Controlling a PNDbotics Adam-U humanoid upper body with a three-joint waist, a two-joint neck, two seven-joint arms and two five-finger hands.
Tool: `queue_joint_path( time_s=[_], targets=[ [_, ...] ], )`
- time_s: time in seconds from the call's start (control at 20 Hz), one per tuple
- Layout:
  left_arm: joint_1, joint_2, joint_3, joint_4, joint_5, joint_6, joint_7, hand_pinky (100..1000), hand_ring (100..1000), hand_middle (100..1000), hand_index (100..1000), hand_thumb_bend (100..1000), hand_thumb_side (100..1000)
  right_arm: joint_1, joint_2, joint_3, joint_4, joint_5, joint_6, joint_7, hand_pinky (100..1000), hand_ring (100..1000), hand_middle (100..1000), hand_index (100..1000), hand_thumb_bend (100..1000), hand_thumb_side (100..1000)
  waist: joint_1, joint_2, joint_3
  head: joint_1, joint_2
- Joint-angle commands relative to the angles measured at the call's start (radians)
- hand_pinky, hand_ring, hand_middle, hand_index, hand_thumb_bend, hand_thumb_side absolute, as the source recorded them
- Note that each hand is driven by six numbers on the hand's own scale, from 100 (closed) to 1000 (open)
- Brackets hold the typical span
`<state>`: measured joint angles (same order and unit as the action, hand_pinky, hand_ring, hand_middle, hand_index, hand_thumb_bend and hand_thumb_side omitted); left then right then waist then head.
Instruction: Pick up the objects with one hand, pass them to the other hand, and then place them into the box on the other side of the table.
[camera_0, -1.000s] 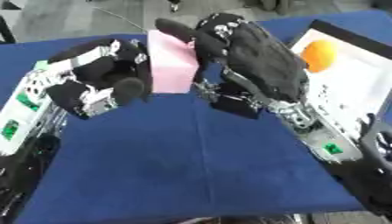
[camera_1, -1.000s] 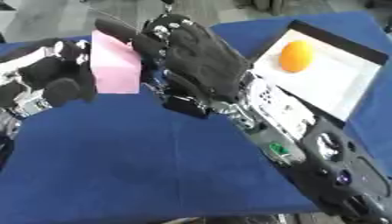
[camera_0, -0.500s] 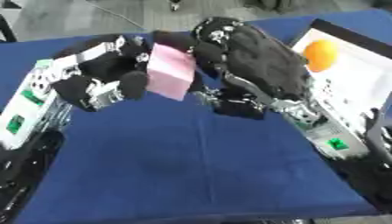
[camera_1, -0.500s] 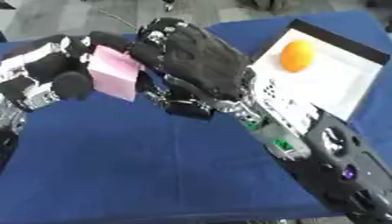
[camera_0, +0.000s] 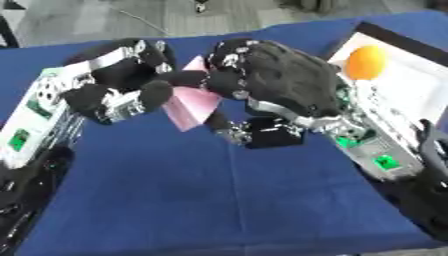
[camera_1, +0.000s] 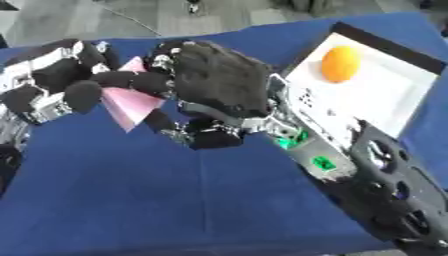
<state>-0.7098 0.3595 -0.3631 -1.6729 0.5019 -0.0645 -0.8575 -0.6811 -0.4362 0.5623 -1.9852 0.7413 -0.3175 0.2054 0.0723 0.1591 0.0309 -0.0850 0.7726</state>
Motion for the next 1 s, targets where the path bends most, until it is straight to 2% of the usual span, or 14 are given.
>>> queue_joint_path(
  time_s=[0.05, 0.2, 0.55, 1.0],
  targets=[
    [-0.044, -0.060, -0.045, -0.041, 0.006, 0.006, -0.001, 736, 553, 504, 543, 100, 454, -0.012, 0.040, 0.020, -0.015, -0.025, 0.039, -0.056, 636, 553, 446, 560, 100, 100, -0.002, -0.013, 0.001, -0.002, -0.003],
    [-0.043, -0.059, -0.045, -0.043, 0.007, 0.007, -0.001, 736, 554, 504, 543, 100, 454, -0.004, 0.042, 0.017, -0.015, -0.026, 0.085, -0.122, 622, 539, 426, 483, 100, 100, -0.001, -0.012, 0.002, -0.003, -0.003],
    [-0.035, -0.050, -0.040, -0.049, 0.007, 0.006, 0.000, 737, 555, 505, 543, 100, 457, 0.029, 0.046, 0.006, -0.012, -0.010, 0.139, -0.199, 607, 521, 408, 449, 100, 100, -0.001, -0.011, 0.000, -0.003, -0.003],
    [-0.022, -0.033, -0.023, -0.061, 0.014, 0.004, 0.010, 740, 558, 510, 551, 100, 459, 0.052, 0.044, -0.002, -0.001, 0.021, 0.135, -0.226, 614, 527, 419, 429, 100, 100, 0.001, -0.012, -0.003, -0.006, -0.003]
  ],
)
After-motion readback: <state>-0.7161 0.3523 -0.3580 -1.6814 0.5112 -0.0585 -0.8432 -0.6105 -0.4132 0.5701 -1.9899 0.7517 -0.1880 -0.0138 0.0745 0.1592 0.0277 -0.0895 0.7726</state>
